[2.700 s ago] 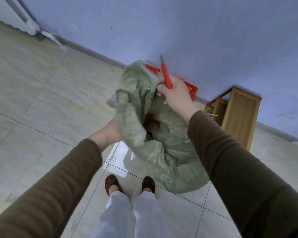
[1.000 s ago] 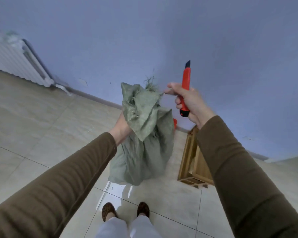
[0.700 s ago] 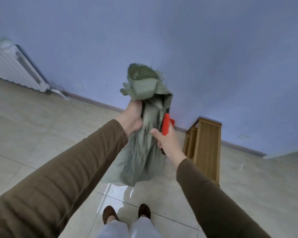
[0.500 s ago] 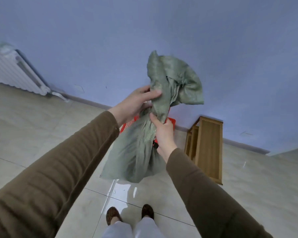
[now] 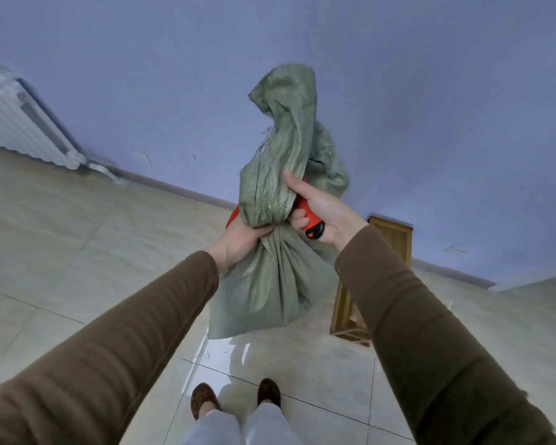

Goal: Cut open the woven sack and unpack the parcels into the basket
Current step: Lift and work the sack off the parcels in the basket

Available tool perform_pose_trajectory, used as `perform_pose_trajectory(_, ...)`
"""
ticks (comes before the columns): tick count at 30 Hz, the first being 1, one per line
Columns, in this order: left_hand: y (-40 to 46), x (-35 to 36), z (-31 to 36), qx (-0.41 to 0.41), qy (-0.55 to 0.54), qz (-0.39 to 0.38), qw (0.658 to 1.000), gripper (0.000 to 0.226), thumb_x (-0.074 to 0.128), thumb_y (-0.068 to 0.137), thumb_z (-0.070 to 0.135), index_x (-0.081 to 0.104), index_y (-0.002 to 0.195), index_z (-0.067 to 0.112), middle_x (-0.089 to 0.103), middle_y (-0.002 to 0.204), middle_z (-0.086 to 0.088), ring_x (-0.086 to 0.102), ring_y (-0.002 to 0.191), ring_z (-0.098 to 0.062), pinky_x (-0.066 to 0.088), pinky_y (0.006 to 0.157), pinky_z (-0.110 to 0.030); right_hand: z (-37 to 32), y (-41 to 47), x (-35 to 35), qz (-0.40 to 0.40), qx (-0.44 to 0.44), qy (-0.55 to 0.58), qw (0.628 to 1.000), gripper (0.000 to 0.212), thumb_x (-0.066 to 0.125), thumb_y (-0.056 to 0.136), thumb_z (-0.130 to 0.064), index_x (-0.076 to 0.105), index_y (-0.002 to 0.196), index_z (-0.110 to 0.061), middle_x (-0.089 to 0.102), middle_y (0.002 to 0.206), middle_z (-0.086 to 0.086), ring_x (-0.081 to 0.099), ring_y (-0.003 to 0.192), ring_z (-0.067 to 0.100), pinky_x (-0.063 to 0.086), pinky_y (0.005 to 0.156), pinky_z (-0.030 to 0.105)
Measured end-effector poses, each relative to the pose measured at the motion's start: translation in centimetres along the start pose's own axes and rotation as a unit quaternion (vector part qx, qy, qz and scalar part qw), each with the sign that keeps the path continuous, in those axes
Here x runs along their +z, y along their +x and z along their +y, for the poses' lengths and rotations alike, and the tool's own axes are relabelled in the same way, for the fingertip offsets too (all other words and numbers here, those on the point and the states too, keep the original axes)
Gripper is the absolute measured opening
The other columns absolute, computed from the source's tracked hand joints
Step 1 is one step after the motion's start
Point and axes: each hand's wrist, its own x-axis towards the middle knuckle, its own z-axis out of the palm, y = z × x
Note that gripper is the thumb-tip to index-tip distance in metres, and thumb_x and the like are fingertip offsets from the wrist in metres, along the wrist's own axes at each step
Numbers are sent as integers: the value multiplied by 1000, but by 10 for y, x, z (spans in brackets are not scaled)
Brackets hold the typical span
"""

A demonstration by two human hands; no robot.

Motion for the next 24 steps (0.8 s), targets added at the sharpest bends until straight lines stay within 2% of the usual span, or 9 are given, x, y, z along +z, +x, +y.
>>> perform_pose_trajectory(3,14,-3,6,-31,-7,29,999,46,67,100,16,57,144,8,64,141,-5,60,132,-19,44,116,-37,16,-8,-52,70,18,-144,987,27,76,90,-51,73,79,-26,46,57,-8,34,40,4,28,32,17)
perform_pose_trajectory(5,24,0,9,-50,-30,26,998,45,66,100,21,58,143,13,66,139,0,63,127,-15,46,112,-34,49,-14,-76,116,-10,-202,972,42,78,86,-55,71,112,-22,48,60,-9,40,45,7,33,39,20)
perform_pose_trajectory(7,32,6,12,-81,-77,18,994,36,65,100,22,63,136,16,72,130,2,70,119,-13,53,101,-29,81,-17,-87,162,-108,-245,950,70,82,83,-51,59,145,-26,72,93,-10,65,75,10,53,65,25)
perform_pose_trajectory(9,39,14,17,-118,-138,11,983,23,63,101,20,68,124,16,79,116,0,75,107,-14,60,87,-26,101,-15,-87,212,-207,-328,897,86,82,79,-53,48,155,-30,54,153,-11,50,137,6,39,113,29)
perform_pose_trajectory(11,43,21,23,-154,-189,6,970,17,61,103,20,72,113,11,82,104,-3,78,97,-19,63,76,-28,108,-16,-81,232,-237,-337,881,101,80,73,-67,40,159,-34,32,169,-11,27,151,1,23,123,30)
perform_pose_trajectory(14,49,34,37,-209,-227,6,951,25,56,106,23,71,98,5,80,87,-9,78,75,-20,64,64,-30,122,-16,-59,156,-205,-245,935,121,83,61,-77,34,161,-30,46,159,-11,42,147,3,36,122,31)
perform_pose_trajectory(18,53,43,53,-249,-256,-28,934,36,52,108,30,67,88,4,74,76,-11,74,61,-21,63,57,-30,131,-5,-30,194,-223,-228,928,91,94,63,-52,46,140,-51,61,136,-23,58,126,-8,47,107,24)
perform_pose_trajectory(22,51,17,55,-196,-197,-97,956,43,62,102,36,68,121,-2,70,118,-23,70,106,-32,59,100,-44,114,8,-22,232,-227,-117,939,31,77,91,-10,71,120,-21,79,117,0,74,112,15,54,107,45)
perform_pose_trajectory(24,47,-2,45,-164,-134,-116,970,51,64,99,43,72,123,-2,73,124,-20,73,111,-30,60,96,-38,107,14,-22,232,-204,-45,950,16,72,96,-10,77,104,-22,82,108,2,77,106,20,57,102,46)
